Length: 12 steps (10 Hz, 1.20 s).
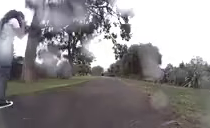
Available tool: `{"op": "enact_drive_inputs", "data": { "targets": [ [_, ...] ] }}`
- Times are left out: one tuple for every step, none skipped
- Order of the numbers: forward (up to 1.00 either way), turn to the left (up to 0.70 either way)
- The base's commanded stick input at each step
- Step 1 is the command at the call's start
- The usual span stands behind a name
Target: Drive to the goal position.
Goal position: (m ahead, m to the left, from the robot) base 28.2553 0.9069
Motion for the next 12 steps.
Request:
{"op": "enact_drive_inputs", "data": {
  "targets": [
    [0.85,0.00],
    [0.85,0.00],
    [0.85,-0.34],
    [0.85,-0.34],
    [0.85,-0.18],
    [0.85,0.00],
    [0.85,0.00],
    [0.85,0.00],
    [0.85,0.00],
    [0.85,0.00],
    [0.85,0.00],
    [0.85,0.00]
  ]
}}
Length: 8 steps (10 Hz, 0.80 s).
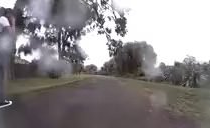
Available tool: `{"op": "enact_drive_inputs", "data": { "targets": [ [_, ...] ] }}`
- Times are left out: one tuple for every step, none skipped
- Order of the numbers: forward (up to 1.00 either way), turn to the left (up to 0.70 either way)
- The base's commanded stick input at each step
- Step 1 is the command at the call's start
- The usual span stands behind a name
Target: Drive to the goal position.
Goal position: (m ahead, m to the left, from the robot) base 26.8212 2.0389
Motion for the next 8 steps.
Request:
{"op": "enact_drive_inputs", "data": {
  "targets": [
    [0.85,0.00],
    [0.85,0.00],
    [0.85,0.00],
    [0.85,0.00],
    [0.85,0.00],
    [0.85,0.00],
    [0.85,0.00],
    [0.85,0.00]
  ]
}}
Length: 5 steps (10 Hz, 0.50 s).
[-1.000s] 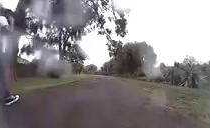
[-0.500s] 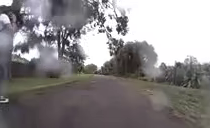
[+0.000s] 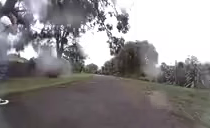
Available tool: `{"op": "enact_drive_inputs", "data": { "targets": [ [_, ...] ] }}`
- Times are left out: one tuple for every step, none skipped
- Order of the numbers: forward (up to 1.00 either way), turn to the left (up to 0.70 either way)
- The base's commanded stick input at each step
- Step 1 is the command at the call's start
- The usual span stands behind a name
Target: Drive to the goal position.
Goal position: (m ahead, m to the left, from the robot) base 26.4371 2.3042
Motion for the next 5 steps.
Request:
{"op": "enact_drive_inputs", "data": {
  "targets": [
    [0.85,0.00],
    [0.85,0.00],
    [0.85,0.00],
    [0.85,0.00],
    [0.85,0.00]
  ]
}}
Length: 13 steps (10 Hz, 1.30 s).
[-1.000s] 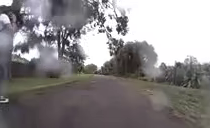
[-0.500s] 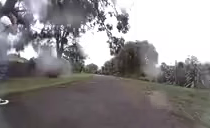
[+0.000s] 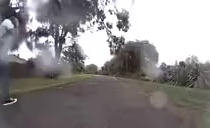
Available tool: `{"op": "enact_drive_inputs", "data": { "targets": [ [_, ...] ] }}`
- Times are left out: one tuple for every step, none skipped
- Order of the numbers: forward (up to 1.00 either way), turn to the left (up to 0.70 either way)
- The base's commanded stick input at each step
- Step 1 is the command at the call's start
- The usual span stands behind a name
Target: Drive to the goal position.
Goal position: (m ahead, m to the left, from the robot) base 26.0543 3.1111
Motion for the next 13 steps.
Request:
{"op": "enact_drive_inputs", "data": {
  "targets": [
    [0.85,0.00],
    [0.85,-0.04],
    [0.85,-0.28],
    [0.85,-0.20],
    [0.85,-0.01],
    [0.85,0.00],
    [0.85,0.00],
    [0.85,0.00],
    [0.85,0.00],
    [0.85,0.00],
    [0.85,0.00],
    [0.85,0.00],
    [0.85,0.00]
  ]
}}
